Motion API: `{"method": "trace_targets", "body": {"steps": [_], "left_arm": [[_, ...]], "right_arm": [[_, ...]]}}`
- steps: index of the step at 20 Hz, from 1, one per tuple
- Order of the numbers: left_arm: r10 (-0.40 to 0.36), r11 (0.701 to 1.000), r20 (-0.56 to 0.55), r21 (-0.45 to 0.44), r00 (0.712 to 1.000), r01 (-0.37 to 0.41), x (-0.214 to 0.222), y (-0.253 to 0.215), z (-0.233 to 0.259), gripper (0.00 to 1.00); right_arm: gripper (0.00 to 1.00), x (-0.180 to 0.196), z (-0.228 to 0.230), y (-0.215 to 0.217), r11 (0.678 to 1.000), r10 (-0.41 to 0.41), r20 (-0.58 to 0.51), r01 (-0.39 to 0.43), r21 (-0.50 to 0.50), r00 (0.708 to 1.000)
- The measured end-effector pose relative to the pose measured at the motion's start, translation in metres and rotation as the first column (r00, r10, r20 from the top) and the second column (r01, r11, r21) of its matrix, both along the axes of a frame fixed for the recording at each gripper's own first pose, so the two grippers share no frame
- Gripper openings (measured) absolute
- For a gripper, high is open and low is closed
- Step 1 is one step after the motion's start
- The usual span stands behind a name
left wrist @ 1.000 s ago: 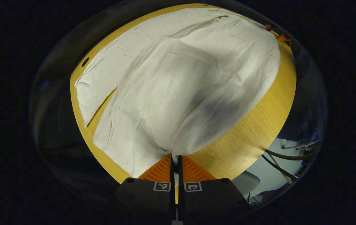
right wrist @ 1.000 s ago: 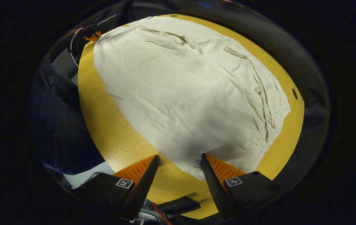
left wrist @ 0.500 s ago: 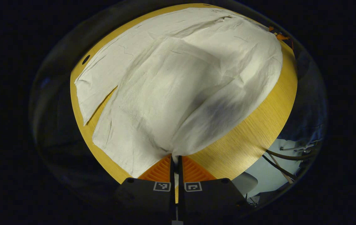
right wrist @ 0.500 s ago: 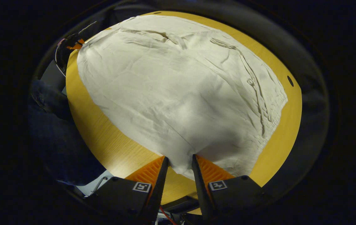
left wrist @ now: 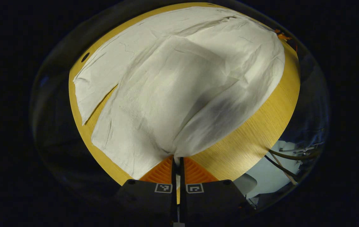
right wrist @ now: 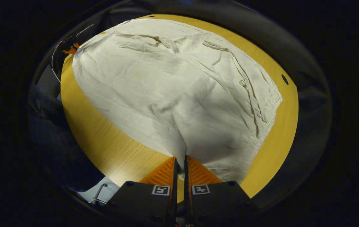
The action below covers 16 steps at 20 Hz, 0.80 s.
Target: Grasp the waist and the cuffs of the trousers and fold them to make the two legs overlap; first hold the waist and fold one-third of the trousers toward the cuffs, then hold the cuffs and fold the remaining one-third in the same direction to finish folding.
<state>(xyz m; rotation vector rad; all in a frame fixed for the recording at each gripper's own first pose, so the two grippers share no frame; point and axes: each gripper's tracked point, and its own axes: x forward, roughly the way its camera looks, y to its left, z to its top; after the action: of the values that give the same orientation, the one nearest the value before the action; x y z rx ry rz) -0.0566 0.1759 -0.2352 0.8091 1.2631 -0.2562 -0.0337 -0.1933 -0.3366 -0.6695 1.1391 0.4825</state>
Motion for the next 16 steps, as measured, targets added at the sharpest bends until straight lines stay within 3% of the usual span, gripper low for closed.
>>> {"method": "trace_targets", "body": {"steps": [5,7,8,9,12,16], "left_arm": [[-0.020,1.000,0.010,-0.011,1.000,0.020,0.000,0.000,0.000,0.01],[-0.014,1.000,0.028,-0.016,1.000,0.014,0.000,0.001,0.000,0.02],[-0.014,1.000,0.034,-0.016,0.999,0.015,-0.001,0.001,0.000,0.00],[-0.019,1.000,0.037,-0.017,0.999,0.020,0.000,0.001,0.000,0.00],[-0.011,1.000,0.069,0.008,0.998,0.011,0.005,0.005,0.008,0.00],[0.059,0.998,0.222,-0.015,0.973,-0.057,0.026,0.010,0.044,0.00]], "right_arm": [[0.07,0.002,0.002,-0.001,0.998,-0.066,0.116,0.065,0.007,0.991],[0.07,0.003,0.004,-0.001,0.995,-0.096,0.180,0.097,0.006,0.979],[0.02,0.003,0.006,-0.001,0.993,-0.121,0.209,0.121,0.009,0.970],[0.04,0.003,0.007,0.000,0.988,-0.153,0.230,0.151,0.025,0.961],[0.04,0.006,0.018,0.003,0.968,-0.249,0.308,0.229,0.100,0.918],[0.03,0.014,0.049,0.010,0.927,-0.368,0.386,0.299,0.227,0.846]]}}
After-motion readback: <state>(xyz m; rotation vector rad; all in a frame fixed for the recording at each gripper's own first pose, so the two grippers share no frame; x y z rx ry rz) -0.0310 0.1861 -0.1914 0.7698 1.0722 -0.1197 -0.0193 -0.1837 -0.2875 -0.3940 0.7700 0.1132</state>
